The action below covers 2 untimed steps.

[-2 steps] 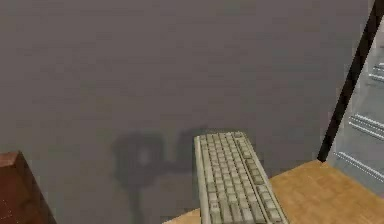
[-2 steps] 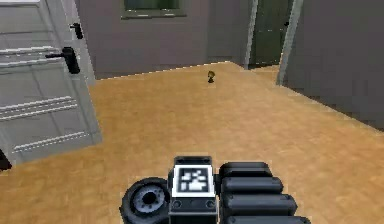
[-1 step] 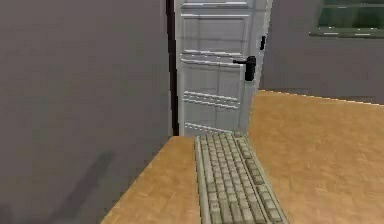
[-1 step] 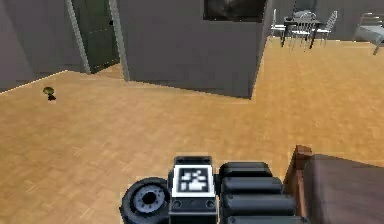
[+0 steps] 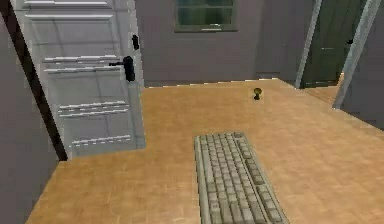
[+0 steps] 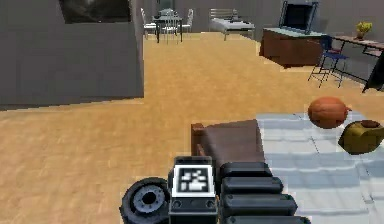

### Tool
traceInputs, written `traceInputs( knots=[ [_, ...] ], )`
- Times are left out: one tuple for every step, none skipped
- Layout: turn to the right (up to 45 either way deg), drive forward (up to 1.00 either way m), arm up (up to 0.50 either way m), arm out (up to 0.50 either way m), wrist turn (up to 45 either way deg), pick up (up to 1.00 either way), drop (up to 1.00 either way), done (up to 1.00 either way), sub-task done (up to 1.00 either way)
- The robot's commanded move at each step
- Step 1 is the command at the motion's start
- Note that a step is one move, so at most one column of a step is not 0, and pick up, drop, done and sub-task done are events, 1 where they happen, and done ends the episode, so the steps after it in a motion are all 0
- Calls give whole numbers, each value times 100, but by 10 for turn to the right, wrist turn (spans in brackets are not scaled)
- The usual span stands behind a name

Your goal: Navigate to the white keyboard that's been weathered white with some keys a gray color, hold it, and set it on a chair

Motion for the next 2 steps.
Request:
traceInputs(
  knots=[
    [0, 30, 0, 0, 0, 0, 0, 0, 0],
    [450, 0, 0, 0, 0, 0, 0, 0, 0]
  ],
)
